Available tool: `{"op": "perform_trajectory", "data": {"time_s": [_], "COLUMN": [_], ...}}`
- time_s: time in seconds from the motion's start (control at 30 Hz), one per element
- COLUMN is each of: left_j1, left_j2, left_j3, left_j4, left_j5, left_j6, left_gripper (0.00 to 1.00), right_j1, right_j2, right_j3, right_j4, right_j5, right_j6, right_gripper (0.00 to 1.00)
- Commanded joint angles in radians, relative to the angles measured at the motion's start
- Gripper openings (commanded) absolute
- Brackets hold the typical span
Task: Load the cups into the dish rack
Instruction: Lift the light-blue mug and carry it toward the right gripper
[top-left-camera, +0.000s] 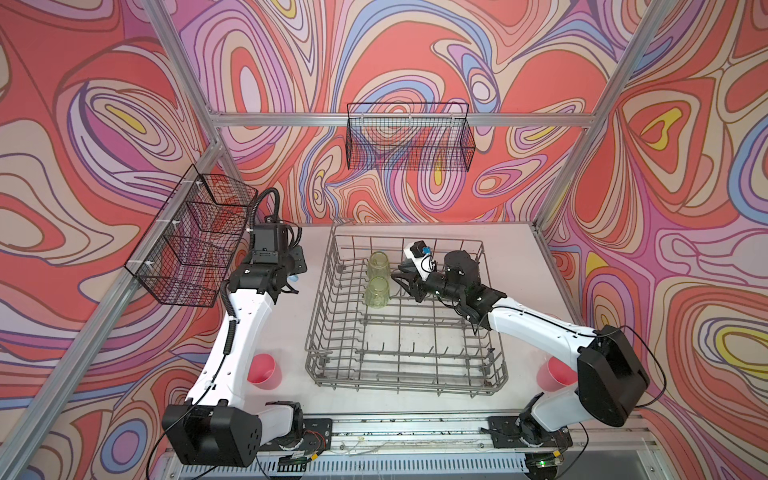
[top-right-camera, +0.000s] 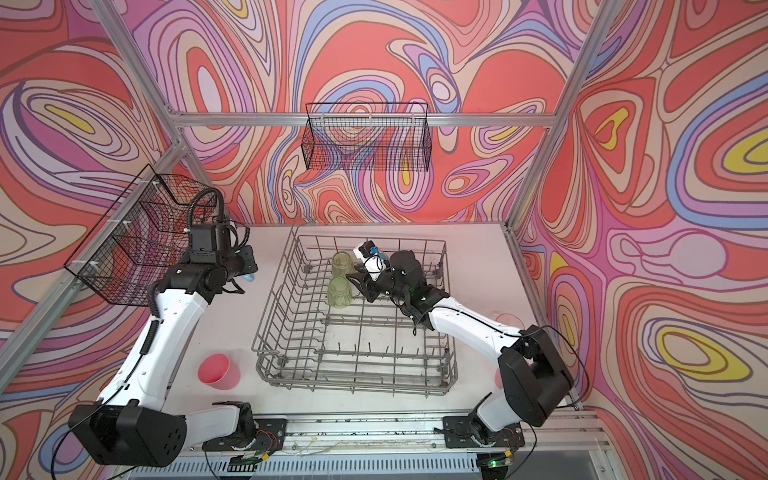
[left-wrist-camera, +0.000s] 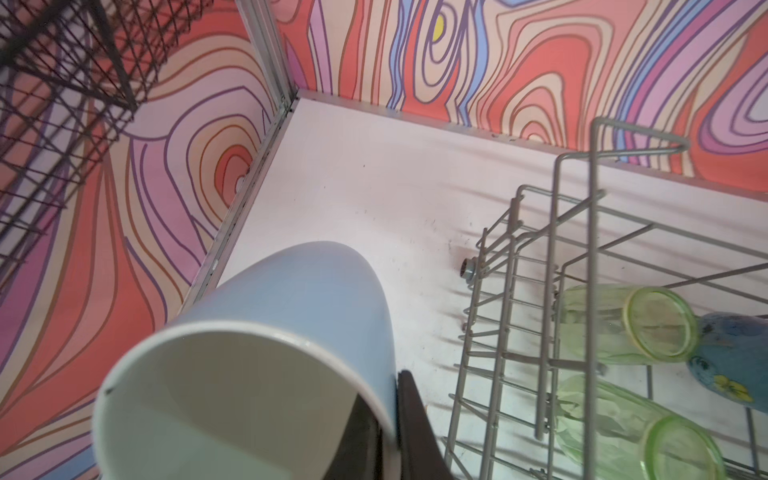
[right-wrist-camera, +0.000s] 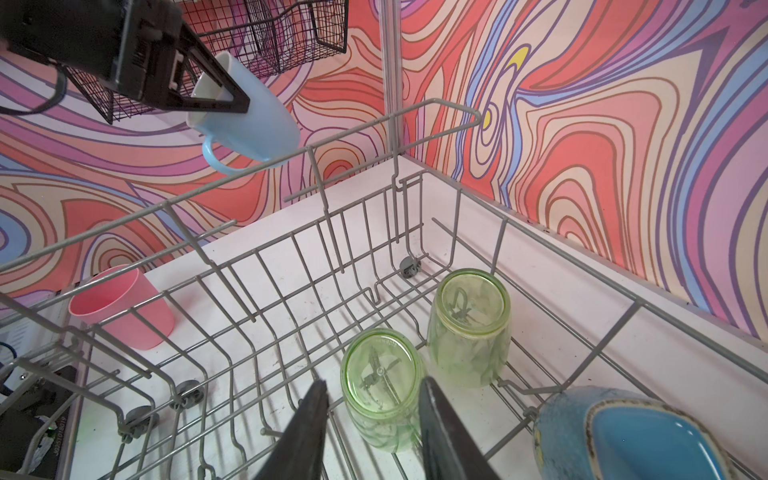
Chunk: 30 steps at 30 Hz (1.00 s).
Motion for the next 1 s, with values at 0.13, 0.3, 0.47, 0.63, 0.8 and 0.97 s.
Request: {"op": "perform_trajectory", "data": {"time_s": [0.13, 0.3, 0.47, 0.63, 0.8, 0.97], "left_j1": [-0.009, -0.012, -0.017, -0.018, -0.023, -0.06], "left_j2": [-0.075, -0.09, -0.105, -0.131, -0.127, -0.122], "left_j3": [0.093, 0.111, 0.112, 0.07, 0.016, -0.066], "left_j4": [0.151, 0.211, 0.291, 0.373, 0.506, 0.65], "left_j5": [0.097, 0.186, 0.275, 0.359, 0.485, 0.526], "left_j6": [-0.004, -0.061, -0.131, -0.203, -0.269, -0.288], "left_gripper": [0.0, 0.0, 0.0, 0.0, 0.0, 0.0], "right_j1": [0.004, 0.004, 0.004, 0.004, 0.004, 0.004], "right_j2": [-0.008, -0.011, -0.009, -0.009, 0.001, 0.024], "right_j3": [0.024, 0.029, 0.05, 0.069, 0.106, 0.165], "right_j4": [0.008, 0.0, -0.008, -0.016, -0.042, -0.085], "right_j5": [0.013, 0.027, 0.016, 0.029, 0.077, 0.129], "right_j6": [0.057, 0.091, 0.131, 0.168, 0.248, 0.365], "right_gripper": [0.38, 0.38, 0.39, 0.4, 0.4, 0.41]}}
